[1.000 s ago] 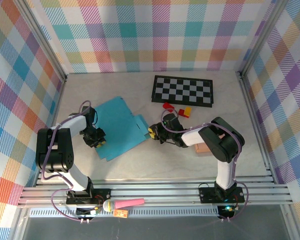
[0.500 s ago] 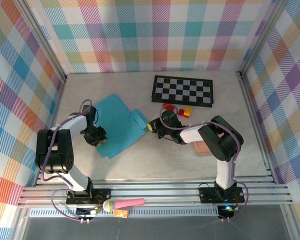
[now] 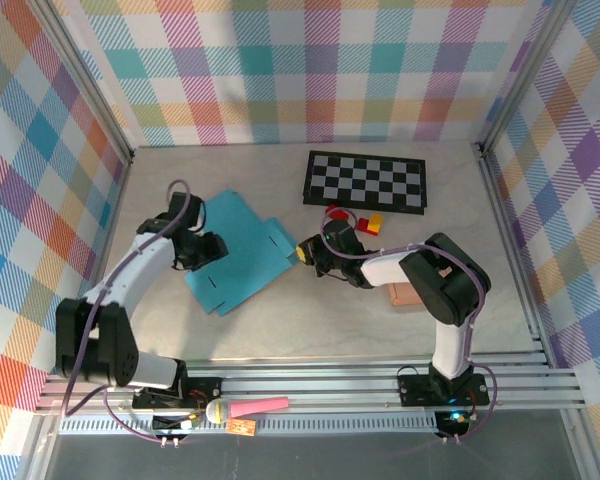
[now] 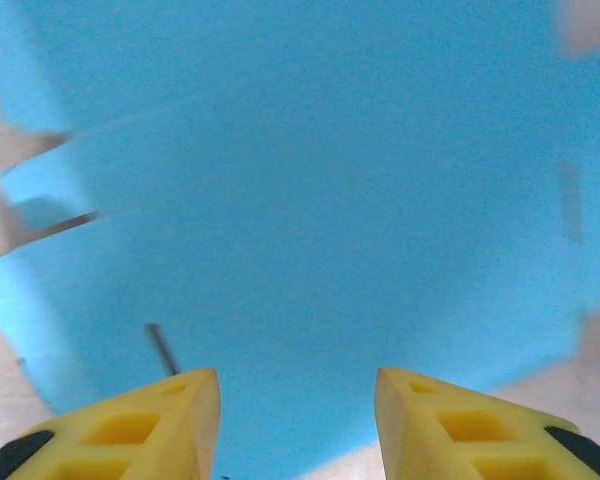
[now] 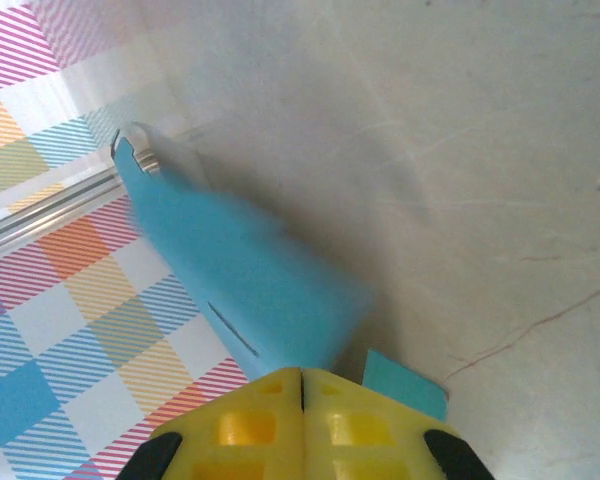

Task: Fold the paper box

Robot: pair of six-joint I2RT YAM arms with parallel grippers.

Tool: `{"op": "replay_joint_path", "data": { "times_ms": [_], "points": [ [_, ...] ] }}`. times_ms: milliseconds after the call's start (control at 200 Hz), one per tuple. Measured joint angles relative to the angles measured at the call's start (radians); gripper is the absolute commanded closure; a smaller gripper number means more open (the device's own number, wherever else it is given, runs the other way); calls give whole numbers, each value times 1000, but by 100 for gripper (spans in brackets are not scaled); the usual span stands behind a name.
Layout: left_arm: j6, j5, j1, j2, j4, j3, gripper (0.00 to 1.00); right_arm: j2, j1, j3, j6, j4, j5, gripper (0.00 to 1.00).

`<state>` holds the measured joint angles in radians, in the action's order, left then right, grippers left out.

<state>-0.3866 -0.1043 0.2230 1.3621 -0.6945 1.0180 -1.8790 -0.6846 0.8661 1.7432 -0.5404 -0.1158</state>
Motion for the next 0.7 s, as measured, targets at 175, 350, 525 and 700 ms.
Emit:
{"op": "replay_joint_path", "data": {
  "times_ms": [175, 350, 525, 700],
  "points": [
    [146, 155, 322, -63, 24, -26, 54, 32, 0, 24, 7, 74, 0, 100],
    [282, 344, 547, -89, 54, -152, 48, 43, 0, 74, 7, 172, -5, 100],
    [245, 505, 517, -43, 48, -171, 43, 43, 3, 79, 16, 206, -32, 61],
    [154, 463, 232, -42, 42, -155, 46, 18, 5, 76, 30, 185, -43, 51]
  ]
}}
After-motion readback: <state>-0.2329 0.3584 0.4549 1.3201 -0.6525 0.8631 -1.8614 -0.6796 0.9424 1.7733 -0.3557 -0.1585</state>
